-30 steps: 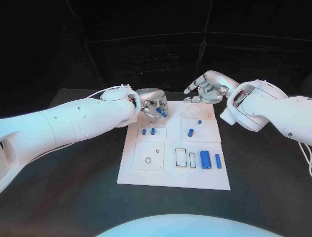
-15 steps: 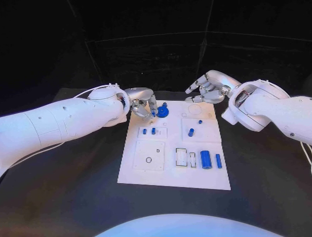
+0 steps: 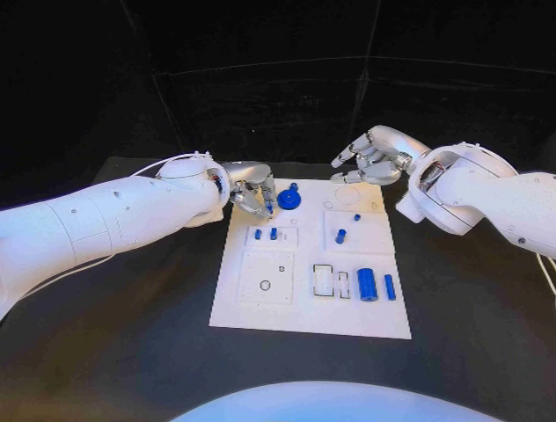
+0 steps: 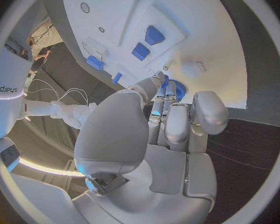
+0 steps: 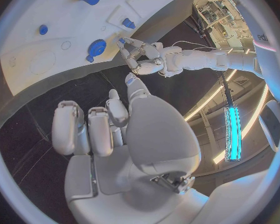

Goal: Assemble the parts on the task board

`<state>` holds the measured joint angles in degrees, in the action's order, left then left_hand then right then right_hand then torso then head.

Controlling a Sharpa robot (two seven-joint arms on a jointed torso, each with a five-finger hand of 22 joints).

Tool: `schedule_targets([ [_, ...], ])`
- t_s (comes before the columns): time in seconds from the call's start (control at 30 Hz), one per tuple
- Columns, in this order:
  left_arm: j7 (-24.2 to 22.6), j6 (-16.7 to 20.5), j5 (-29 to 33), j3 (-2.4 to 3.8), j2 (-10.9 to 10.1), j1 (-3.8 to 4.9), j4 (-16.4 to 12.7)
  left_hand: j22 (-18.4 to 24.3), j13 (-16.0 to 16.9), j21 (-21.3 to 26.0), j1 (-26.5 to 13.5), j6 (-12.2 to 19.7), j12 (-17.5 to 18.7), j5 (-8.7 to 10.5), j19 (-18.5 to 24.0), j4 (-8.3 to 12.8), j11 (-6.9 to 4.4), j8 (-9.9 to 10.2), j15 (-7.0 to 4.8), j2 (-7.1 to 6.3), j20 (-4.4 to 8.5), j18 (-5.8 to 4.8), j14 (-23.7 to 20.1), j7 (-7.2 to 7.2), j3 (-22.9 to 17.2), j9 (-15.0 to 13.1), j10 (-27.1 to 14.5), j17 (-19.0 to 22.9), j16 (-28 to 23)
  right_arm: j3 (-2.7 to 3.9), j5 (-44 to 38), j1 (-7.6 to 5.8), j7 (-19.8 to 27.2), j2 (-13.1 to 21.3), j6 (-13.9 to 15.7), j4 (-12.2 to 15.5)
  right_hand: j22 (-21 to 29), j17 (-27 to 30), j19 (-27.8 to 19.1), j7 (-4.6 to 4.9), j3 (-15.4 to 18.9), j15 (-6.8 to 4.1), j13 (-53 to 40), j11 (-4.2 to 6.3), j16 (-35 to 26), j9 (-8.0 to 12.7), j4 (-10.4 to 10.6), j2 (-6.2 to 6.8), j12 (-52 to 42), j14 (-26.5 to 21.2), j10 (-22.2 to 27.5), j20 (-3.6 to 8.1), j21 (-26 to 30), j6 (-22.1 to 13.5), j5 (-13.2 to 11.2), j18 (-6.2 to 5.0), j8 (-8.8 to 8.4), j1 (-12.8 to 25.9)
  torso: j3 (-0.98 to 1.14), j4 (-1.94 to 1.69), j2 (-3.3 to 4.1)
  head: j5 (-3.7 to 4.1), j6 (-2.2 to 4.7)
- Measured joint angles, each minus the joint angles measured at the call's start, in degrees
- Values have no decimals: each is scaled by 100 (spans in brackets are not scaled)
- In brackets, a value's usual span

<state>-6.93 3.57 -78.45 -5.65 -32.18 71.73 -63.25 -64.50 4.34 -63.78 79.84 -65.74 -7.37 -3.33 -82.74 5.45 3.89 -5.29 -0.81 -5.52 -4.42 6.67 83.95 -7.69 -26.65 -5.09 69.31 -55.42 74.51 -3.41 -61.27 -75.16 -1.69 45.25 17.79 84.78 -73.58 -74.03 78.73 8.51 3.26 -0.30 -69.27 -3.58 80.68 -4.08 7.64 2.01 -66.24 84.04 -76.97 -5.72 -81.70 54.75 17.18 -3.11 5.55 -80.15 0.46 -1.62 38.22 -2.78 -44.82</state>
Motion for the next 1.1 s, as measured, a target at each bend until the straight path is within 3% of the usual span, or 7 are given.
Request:
schedule_targets([
  [0.4,49,-131,5,-105,74,-11,105,1,0,0,0,0,29,0,0,0,0,0,0,0,0,0,0,0,0,1,0,18,0,0,0,0,1,0,0,2,0,0,0,0,0,0,0,0,0,0,0,0,0,0,0,0,0,0,0,0,0,0,4,1,4,14,-3],
  [1.1,63,-160,17,-140,150,-22,204,-18,0,-23,0,-20,29,0,1,0,1,0,0,0,-1,0,0,-20,1,2,-1,24,0,0,0,0,1,3,-1,13,0,0,0,0,0,0,0,0,0,0,0,0,0,0,0,0,0,0,0,0,0,0,5,1,4,36,-11],
])
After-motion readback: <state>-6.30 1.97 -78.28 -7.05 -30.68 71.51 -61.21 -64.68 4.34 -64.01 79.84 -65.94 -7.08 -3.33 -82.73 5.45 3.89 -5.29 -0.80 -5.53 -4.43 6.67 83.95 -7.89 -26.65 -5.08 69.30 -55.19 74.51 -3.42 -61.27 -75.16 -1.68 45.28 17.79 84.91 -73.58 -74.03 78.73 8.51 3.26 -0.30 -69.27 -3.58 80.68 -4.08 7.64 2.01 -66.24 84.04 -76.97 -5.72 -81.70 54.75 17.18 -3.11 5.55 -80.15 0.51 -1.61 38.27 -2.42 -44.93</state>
